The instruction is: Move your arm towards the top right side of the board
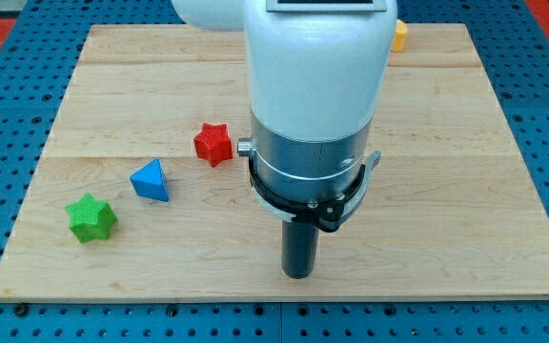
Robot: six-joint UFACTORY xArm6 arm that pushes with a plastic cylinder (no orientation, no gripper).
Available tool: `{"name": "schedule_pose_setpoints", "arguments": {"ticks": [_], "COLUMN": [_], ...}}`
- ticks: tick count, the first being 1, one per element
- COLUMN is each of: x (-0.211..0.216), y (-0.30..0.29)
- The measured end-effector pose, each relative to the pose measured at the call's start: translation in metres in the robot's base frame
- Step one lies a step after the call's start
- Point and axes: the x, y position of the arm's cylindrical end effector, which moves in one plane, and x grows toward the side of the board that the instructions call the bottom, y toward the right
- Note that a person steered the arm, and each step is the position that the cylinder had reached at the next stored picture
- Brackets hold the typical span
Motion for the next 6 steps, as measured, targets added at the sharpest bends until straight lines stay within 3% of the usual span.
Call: {"name": "schedule_pose_setpoints", "arguments": {"ticks": [3,4,5,6], "x": [0.015,-0.039,-0.159,-0.236], "y": [0.006,0.042,0.101,0.198]}}
